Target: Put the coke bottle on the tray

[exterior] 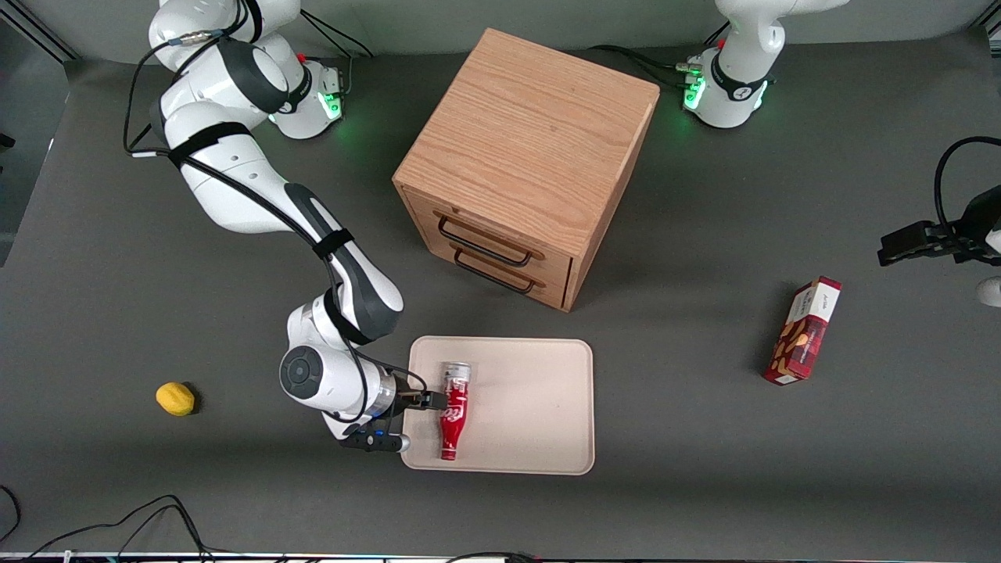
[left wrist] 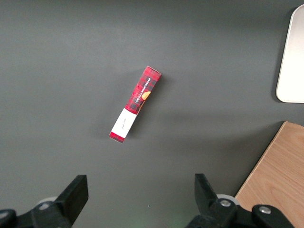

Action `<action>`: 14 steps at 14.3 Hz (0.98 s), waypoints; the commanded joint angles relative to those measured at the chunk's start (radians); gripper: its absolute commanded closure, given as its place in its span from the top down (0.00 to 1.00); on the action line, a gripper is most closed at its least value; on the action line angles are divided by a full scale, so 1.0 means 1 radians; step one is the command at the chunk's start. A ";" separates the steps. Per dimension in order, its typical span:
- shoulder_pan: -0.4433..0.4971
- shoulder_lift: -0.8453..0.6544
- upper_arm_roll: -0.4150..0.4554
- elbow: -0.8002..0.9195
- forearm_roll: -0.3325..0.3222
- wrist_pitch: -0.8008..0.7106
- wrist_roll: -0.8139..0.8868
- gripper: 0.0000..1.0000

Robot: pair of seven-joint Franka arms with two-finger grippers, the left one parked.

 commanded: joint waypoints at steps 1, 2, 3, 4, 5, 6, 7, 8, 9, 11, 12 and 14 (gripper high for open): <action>0.005 -0.004 -0.001 0.007 -0.011 0.005 0.021 1.00; 0.001 -0.032 -0.001 0.007 -0.013 -0.004 0.021 1.00; -0.011 -0.075 -0.001 0.005 -0.016 -0.016 0.021 1.00; -0.021 -0.127 -0.003 -0.002 -0.022 -0.060 0.021 1.00; -0.043 -0.185 -0.003 -0.011 -0.033 -0.135 0.020 1.00; -0.066 -0.243 -0.003 -0.017 -0.051 -0.204 0.018 1.00; -0.091 -0.303 -0.001 -0.024 -0.054 -0.282 0.010 1.00; -0.114 -0.360 -0.001 -0.027 -0.054 -0.354 0.004 1.00; -0.129 -0.417 -0.003 -0.027 -0.054 -0.440 0.004 1.00; -0.149 -0.533 -0.038 -0.027 -0.056 -0.613 0.004 1.00; -0.154 -0.579 -0.077 -0.027 -0.045 -0.684 0.004 1.00; -0.188 -0.670 -0.115 -0.027 -0.040 -0.818 0.003 1.00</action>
